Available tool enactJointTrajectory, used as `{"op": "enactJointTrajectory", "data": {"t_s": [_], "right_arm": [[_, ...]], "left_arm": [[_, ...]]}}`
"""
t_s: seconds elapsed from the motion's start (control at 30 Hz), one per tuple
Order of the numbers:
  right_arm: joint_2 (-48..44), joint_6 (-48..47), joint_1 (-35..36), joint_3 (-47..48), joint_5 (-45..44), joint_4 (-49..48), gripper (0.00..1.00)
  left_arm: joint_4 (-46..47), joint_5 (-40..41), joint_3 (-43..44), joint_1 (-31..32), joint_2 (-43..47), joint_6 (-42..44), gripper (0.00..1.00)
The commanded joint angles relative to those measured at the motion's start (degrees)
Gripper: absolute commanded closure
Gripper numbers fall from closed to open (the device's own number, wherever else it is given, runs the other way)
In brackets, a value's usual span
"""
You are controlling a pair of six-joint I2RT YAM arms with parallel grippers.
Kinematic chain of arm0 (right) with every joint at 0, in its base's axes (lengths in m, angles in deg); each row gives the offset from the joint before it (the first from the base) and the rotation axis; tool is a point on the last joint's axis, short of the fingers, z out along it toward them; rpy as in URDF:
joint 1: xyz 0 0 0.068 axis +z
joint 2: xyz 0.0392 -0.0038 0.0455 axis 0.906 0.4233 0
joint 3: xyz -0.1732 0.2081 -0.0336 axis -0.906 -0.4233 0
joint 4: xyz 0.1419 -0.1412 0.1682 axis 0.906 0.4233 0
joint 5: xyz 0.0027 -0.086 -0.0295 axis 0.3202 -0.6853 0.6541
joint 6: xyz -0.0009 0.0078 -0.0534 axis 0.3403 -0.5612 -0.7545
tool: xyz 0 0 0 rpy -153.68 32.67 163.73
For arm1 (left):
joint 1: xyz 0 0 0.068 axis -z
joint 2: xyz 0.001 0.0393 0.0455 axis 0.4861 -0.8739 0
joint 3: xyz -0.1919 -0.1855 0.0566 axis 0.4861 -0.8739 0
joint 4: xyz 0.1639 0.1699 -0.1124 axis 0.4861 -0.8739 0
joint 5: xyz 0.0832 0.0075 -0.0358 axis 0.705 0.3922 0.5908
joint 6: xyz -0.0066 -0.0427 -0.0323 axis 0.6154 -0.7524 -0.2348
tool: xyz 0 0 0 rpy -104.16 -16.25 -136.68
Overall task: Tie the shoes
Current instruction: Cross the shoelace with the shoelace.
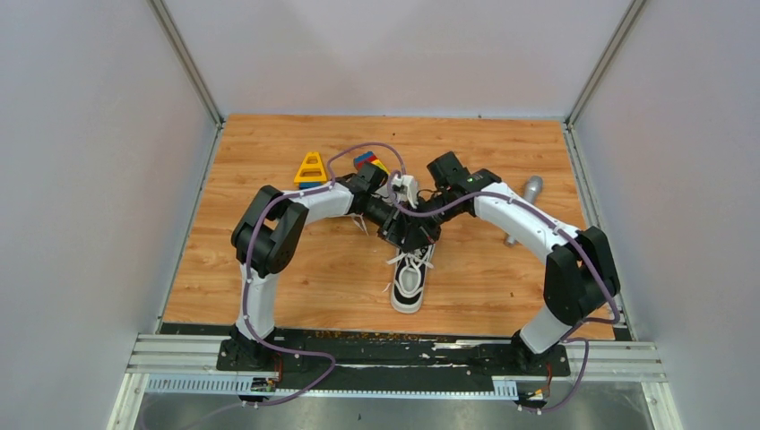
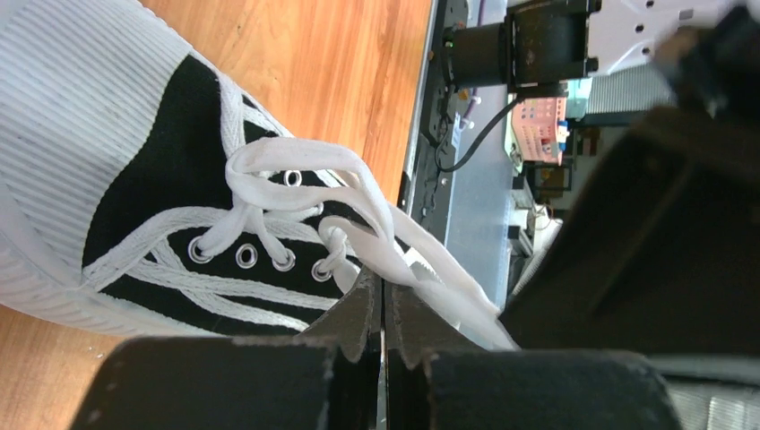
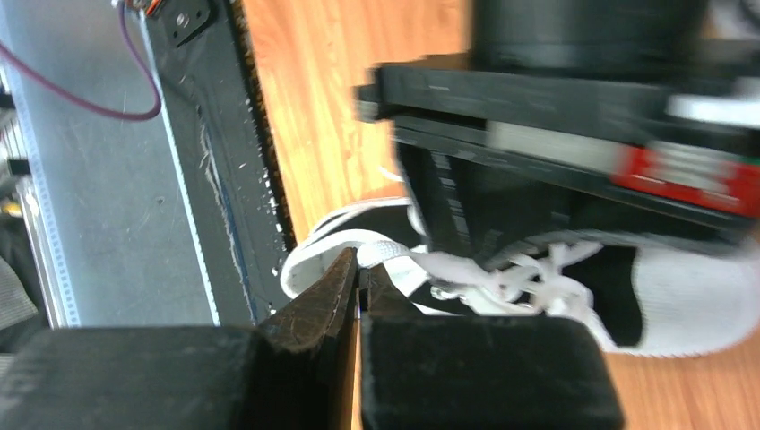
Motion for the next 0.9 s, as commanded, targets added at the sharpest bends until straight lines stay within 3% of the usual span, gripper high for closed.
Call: {"op": "enactJointTrajectory", "data": {"t_s": [0.0,0.33,0.6,0.73,0.87], "right_arm": [[-3.85,-4.93,3.33,-1.56,0.62,1.68,0.98],[-6.16,-10.27,3.42,-6.33,-1.99,5.86,0.98],[-3.55,-10.40,3.27,-9.45,-6.41,2.22,0.96],[-3.95,-10.66,2.65,-10.52,-8.18,0.85,0.81],[-4.12,-10.05,-0.73,-9.97,-7.43,0.24,0.66]], "left_arm": [[8.58,-1.04,-0.62,0.23,0.55,-8.37,1.00],[7.29,-0.05,-1.02,0.12,-0.08,-2.58,1.00],[3.53,0.44,-1.24,0.12,0.60,4.33,1.00],[1.54,-0.19,-2.34,0.04,1.84,7.77,1.00],[5.20,-1.05,-3.69,0.03,2.12,7.20,1.00]]}}
